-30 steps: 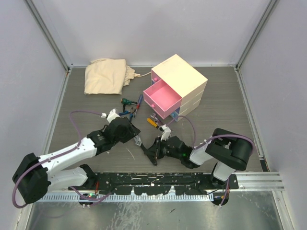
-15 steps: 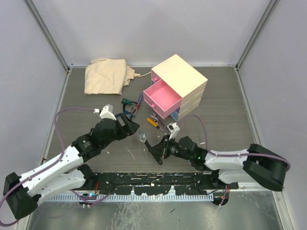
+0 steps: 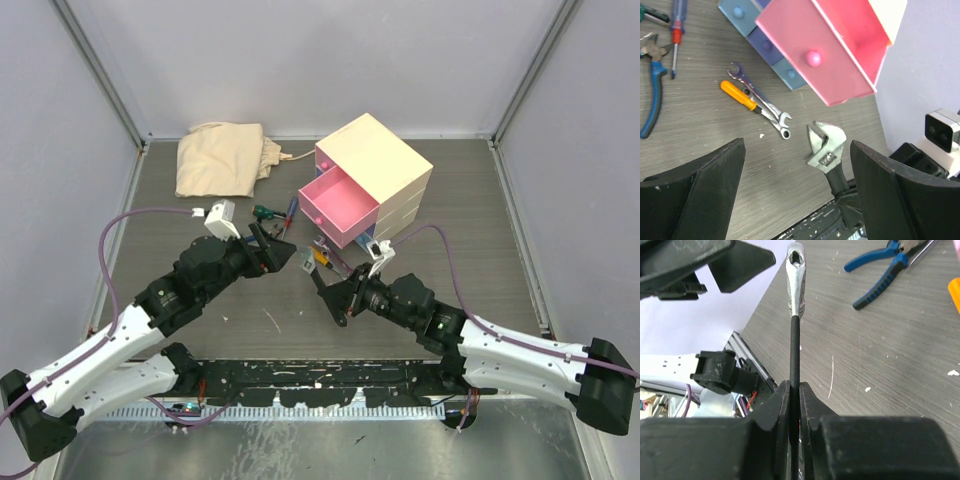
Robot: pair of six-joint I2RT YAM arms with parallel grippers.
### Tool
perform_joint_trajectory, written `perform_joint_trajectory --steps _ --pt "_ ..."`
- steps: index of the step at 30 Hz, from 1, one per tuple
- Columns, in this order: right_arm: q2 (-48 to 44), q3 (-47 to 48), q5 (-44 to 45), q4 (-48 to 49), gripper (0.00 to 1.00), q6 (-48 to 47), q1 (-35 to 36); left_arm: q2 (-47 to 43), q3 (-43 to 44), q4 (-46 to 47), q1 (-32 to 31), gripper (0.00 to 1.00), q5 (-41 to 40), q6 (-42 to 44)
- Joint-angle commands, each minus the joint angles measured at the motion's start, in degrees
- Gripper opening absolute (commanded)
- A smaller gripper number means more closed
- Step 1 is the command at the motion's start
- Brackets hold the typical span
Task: Sort the tools into containers
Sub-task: Place the wrench in the drawer.
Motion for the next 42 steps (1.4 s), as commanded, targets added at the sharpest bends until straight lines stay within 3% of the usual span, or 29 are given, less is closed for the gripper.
perform_joint_trajectory --steps 1,9,14,26,32,37,42 --pt "-1.5 4.8 5.6 2.1 0.01 1.7 0.2 0.7 4.7 5.9 -0.1 0.87 5.4 1.8" --pt "1.8 13.5 20.4 8.7 0.01 6.9 0.2 2.9 11.3 7.5 0.0 0.87 11.7 3.3" --pt "5.0 17.1 27.1 16.7 0.0 8.9 0.2 3.9 14.8 7.7 -0.2 0.8 16.2 4.5" --pt "9.5 19.5 21.0 31.9 0.0 15.7 -0.8 9.7 16.9 17.8 -0.6 0.64 25.9 1.0" --pt "8.8 19.6 18.0 33.3 0.01 16.2 -1.2 10.1 17.1 22.1 -0.7 0.48 28.8 -1.0" --pt "9.5 19.3 16.7 35.5 0.0 16.6 -1.5 11.3 18.1 25.5 -1.0 0.43 31.4 -3.1" --pt "9.7 19.4 15.6 36.6 0.0 16.5 -2.3 13.0 19.0 25.9 -2.1 0.28 32.8 -3.6"
